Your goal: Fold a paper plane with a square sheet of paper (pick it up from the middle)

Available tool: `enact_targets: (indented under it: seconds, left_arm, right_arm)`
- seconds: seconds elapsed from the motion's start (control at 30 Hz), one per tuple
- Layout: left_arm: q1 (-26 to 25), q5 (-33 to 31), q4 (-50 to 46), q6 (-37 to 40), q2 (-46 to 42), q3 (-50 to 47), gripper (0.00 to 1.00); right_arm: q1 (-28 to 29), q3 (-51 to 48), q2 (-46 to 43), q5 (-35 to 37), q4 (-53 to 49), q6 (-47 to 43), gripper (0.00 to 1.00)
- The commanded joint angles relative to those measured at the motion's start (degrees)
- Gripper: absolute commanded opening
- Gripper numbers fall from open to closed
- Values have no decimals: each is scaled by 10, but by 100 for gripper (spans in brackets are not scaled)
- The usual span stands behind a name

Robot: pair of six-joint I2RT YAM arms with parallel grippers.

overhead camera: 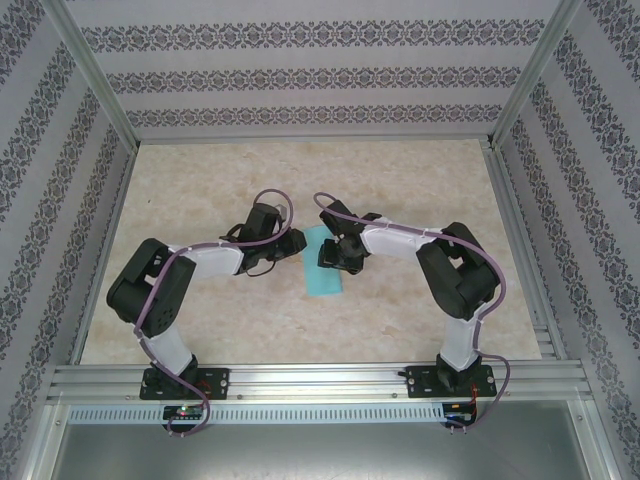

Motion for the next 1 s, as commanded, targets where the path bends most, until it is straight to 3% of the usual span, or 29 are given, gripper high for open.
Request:
enact_targets:
  seconds: [0.0, 0.97]
  left_arm:
    - [6, -31, -28, 15, -27, 15, 26]
    - [11, 12, -60, 43, 28, 48, 22]
  right_arm:
    - [-4, -20, 67, 65, -24, -1, 51]
    - [-4, -17, 108, 68, -37, -40, 53]
